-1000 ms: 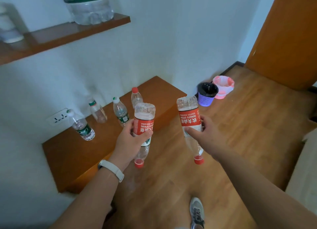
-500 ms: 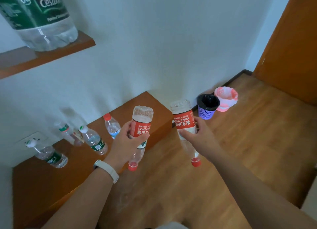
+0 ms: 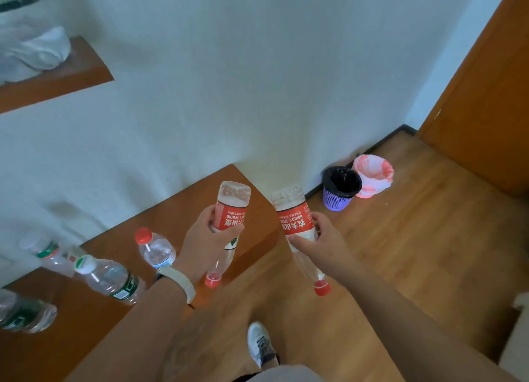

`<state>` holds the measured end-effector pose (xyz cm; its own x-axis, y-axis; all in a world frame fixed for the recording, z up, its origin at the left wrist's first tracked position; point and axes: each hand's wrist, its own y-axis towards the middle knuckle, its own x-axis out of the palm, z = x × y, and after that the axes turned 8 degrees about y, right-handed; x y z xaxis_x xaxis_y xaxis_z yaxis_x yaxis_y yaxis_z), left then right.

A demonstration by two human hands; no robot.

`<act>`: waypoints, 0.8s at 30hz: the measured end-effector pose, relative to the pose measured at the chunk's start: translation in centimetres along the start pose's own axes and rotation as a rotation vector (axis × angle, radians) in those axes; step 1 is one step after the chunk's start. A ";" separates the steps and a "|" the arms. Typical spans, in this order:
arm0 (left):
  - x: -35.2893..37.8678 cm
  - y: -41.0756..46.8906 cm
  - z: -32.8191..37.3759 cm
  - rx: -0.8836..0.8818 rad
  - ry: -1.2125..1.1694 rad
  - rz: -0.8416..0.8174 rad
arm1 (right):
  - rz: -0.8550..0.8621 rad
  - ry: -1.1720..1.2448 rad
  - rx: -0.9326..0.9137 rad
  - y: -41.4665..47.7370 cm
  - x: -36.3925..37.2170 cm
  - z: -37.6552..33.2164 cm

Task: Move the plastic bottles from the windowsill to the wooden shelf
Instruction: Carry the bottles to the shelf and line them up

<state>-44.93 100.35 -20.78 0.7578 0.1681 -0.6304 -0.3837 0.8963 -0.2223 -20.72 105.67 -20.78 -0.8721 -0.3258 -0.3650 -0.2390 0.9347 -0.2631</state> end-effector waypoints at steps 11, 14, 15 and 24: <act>-0.8 11.5 -0.1 -0.086 -0.171 -0.031 | -0.066 -0.135 0.018 11.8 2.4 -5.3; -1.3 13.0 -0.9 -0.087 -0.162 -0.042 | -0.112 -0.189 0.032 14.0 3.9 -5.8; -1.4 13.3 -1.2 -0.087 -0.161 -0.040 | -0.126 -0.197 0.033 14.7 4.3 -5.9; -0.6 14.3 -4.2 -0.176 -0.112 0.015 | -0.238 -0.255 0.018 19.4 6.8 -5.7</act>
<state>-53.06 111.32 -26.69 0.8015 0.2344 -0.5502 -0.4742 0.8097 -0.3458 -33.72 122.38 -23.24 -0.6576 -0.5612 -0.5027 -0.4127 0.8265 -0.3828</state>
